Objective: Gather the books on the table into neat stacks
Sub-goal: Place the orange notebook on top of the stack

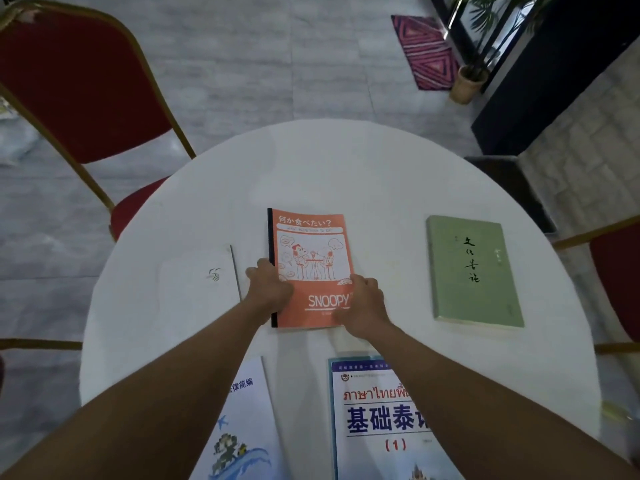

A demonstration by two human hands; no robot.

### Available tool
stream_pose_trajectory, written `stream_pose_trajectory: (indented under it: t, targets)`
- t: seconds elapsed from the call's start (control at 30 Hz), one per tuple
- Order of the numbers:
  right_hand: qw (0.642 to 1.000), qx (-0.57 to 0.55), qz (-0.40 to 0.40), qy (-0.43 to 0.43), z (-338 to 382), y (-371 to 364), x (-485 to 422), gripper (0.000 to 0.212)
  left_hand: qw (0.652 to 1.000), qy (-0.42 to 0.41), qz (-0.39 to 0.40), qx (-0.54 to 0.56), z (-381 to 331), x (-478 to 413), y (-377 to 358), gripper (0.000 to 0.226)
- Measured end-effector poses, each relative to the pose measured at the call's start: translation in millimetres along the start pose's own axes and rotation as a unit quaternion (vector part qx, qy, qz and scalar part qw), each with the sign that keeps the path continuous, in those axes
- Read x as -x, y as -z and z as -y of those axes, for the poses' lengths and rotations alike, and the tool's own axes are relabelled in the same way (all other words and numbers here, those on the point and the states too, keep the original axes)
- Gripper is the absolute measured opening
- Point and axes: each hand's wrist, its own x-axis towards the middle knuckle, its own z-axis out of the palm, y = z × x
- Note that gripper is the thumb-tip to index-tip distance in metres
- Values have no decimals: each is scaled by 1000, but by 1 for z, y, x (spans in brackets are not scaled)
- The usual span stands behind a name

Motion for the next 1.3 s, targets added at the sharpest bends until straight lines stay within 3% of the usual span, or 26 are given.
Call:
stream_pose_trajectory:
  t: [0.2,0.37,0.5,0.7,0.8,0.93,1.1,1.3]
  targets:
    - [991,-126,21,-33,8,16,7,54,977,2,50,208,-19,16,7,34]
    - [957,-268,62,-87,13,39,18,47,968,-6,74,241,-25,38,10,42]
    - [939,-328,71,-78,3,56,28,32,971,-45,63,228,-22,61,6,45]
    - [961,-263,50,-69,-36,71,63,44,990,-63,29,120,-4,104,-16,31]
    - [968,-236,46,-67,-64,71,88,38,992,-118,24,37,11,128,-32,28]
    - [986,-155,27,-47,-100,68,119,23,992,-116,27,-45,33,158,-58,34]
    - [995,-86,57,-6,-140,60,150,50,983,-109,57,-136,63,194,-92,48]
    - [999,-10,34,-10,-174,40,179,49,975,-81,55,-200,90,226,-121,54]
